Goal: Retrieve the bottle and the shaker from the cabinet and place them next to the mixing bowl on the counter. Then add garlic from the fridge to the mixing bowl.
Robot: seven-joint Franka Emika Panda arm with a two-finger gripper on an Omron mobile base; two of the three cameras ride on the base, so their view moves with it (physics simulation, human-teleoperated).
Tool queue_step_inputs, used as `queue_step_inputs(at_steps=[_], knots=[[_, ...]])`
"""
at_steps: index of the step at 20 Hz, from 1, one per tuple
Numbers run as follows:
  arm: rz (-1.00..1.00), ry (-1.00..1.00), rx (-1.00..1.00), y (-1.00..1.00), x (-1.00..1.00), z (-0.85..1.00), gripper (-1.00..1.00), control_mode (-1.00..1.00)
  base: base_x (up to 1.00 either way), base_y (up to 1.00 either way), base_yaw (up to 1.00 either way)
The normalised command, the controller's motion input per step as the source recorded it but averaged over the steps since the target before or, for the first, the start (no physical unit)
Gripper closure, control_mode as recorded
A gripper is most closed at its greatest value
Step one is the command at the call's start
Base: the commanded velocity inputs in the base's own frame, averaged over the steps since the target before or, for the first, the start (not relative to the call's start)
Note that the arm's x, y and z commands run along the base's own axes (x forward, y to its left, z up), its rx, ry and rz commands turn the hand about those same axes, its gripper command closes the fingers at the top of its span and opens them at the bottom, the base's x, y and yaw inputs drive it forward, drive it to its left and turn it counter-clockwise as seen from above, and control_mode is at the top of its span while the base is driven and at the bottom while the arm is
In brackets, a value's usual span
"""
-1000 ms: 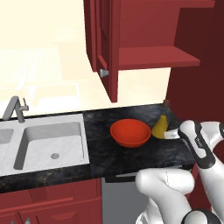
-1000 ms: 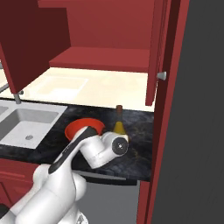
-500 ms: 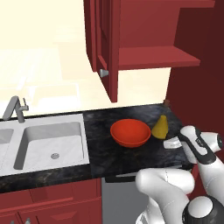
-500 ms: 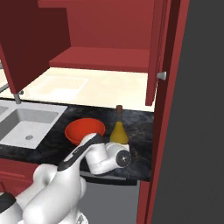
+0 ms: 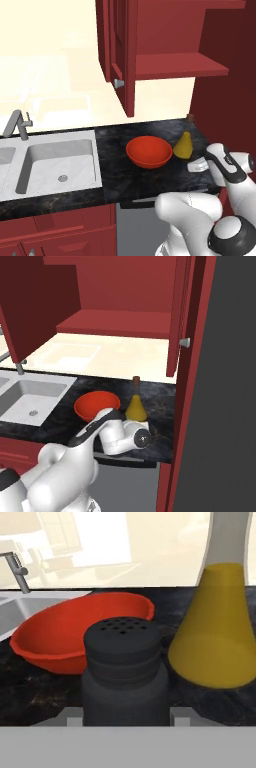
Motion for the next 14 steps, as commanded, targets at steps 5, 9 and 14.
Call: queue_step_inputs(at_steps=[5,9,14], knots=[[0.0,0.0,-0.1,0.31,0.07,-0.01,1.0,-1.0,0.0,0.0,0.0],[0.0,-0.01,-0.05,0.19,0.09,-0.11,1.0,-1.0,0.0,0.0,0.0],[0.0,-0.03,-0.05,0.1,0.07,-0.31,1.0,-1.0,0.0,0.0,0.0]])
